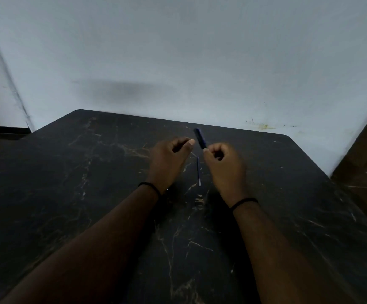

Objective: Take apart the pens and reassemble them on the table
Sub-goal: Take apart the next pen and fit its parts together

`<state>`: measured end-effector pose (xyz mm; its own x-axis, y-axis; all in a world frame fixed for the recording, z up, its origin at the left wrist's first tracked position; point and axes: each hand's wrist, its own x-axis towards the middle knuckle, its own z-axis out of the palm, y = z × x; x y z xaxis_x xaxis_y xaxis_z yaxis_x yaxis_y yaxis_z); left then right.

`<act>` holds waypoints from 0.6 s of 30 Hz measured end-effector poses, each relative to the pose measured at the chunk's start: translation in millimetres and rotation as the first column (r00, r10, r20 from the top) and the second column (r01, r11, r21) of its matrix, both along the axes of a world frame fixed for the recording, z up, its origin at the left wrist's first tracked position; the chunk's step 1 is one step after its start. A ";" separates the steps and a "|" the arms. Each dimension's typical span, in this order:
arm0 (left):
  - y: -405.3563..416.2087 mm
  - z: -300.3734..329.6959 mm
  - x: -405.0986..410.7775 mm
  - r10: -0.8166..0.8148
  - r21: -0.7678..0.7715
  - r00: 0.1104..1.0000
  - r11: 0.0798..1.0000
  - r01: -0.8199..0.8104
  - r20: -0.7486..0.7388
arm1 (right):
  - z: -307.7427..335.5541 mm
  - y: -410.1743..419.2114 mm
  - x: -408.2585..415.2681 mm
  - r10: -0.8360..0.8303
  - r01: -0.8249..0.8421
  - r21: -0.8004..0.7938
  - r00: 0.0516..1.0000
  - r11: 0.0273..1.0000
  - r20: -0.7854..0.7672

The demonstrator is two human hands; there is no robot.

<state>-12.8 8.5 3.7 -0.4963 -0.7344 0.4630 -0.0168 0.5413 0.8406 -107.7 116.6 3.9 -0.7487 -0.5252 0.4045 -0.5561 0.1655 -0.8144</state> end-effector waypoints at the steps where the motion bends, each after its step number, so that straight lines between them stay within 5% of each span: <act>1: -0.1 0.2 -0.8 -0.051 0.080 0.998 0.995 0.053 -0.029 | -2.0 -3.7 4.9 0.041 -0.041 -0.021 0.999 0.999 -0.015; 6: -7.5 0.5 1.7 -0.088 0.278 0.976 0.950 0.142 -0.200 | -6.7 -9.0 11.5 0.117 -0.118 -0.053 0.993 0.992 -0.007; 12: -12.1 1.9 2.3 0.017 0.345 0.966 0.935 0.076 -0.260 | -15.3 -7.9 0.1 -0.079 0.127 0.345 0.985 0.930 -0.151; 18: -9.0 1.8 0.8 0.022 0.346 0.962 0.935 0.077 -0.273 | -15.9 -14.5 10.8 -0.033 0.167 0.469 0.959 0.867 -0.281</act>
<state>-12.0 -0.4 5.5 -0.4121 -0.8615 0.2967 0.2462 0.2082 0.9466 -96.9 102.0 -12.0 -0.7135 -0.6319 0.3026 -0.6916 0.5662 -0.4485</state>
